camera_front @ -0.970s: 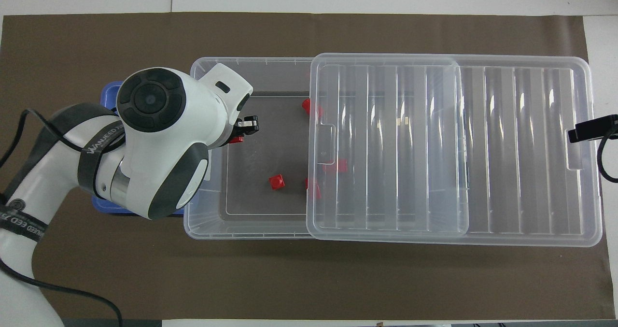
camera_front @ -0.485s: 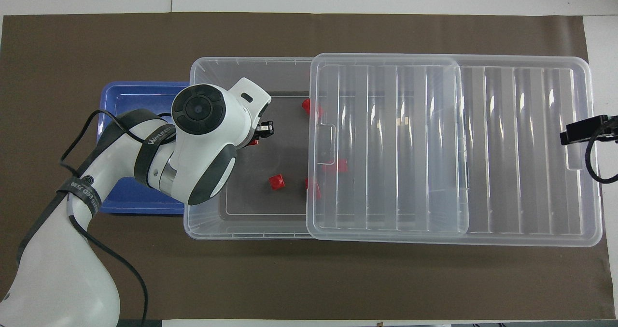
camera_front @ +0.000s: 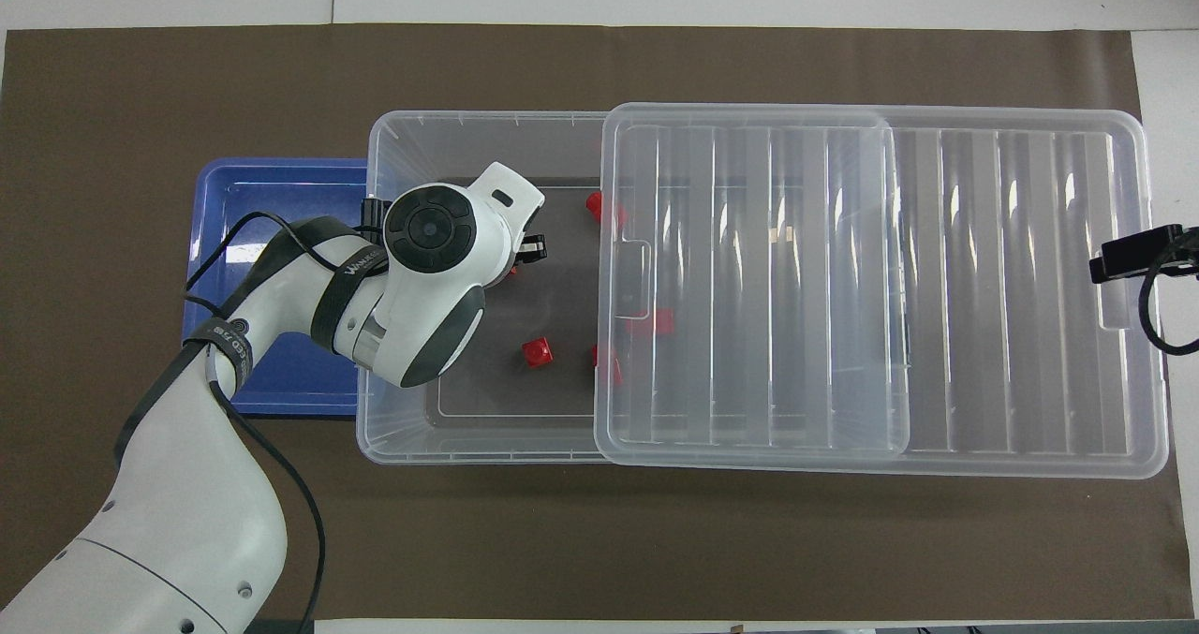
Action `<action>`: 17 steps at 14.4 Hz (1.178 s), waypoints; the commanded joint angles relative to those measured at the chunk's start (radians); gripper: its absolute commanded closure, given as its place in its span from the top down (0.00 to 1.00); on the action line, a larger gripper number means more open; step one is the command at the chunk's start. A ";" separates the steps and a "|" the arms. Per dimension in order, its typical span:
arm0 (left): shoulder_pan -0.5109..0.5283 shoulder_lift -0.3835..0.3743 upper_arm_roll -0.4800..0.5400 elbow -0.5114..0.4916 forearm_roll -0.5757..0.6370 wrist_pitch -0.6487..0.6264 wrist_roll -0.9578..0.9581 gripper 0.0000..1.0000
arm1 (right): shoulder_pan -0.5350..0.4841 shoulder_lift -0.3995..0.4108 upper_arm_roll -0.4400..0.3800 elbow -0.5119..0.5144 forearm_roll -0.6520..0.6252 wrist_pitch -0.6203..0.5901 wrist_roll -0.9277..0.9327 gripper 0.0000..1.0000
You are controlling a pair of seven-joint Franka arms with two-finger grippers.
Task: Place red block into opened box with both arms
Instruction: 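Carry the red block into the open box and release it, then withdraw the left gripper to rest while the right gripper reaches the lid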
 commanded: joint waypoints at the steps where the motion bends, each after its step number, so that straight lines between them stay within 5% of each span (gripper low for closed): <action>1: -0.012 0.009 0.009 -0.004 0.030 0.028 -0.024 0.91 | -0.014 -0.016 0.008 -0.022 -0.005 0.003 -0.001 0.55; 2: -0.009 -0.003 0.009 -0.006 0.030 0.020 -0.021 1.00 | -0.018 -0.018 0.005 -0.030 -0.008 0.017 -0.016 0.22; 3: -0.007 -0.019 0.008 -0.006 0.030 0.018 -0.019 1.00 | -0.032 -0.025 0.002 -0.046 -0.009 0.041 -0.042 0.00; 7: -0.007 -0.144 0.008 -0.007 0.025 -0.102 -0.018 1.00 | -0.107 -0.056 -0.001 -0.149 -0.009 0.177 -0.200 0.00; 12: 0.001 -0.318 0.011 -0.003 0.014 -0.296 0.000 1.00 | -0.210 -0.003 -0.001 -0.149 -0.009 0.210 -0.209 0.00; 17: 0.160 -0.418 0.019 0.009 -0.131 -0.419 0.305 1.00 | -0.238 0.059 -0.001 -0.175 -0.009 0.279 -0.260 0.00</action>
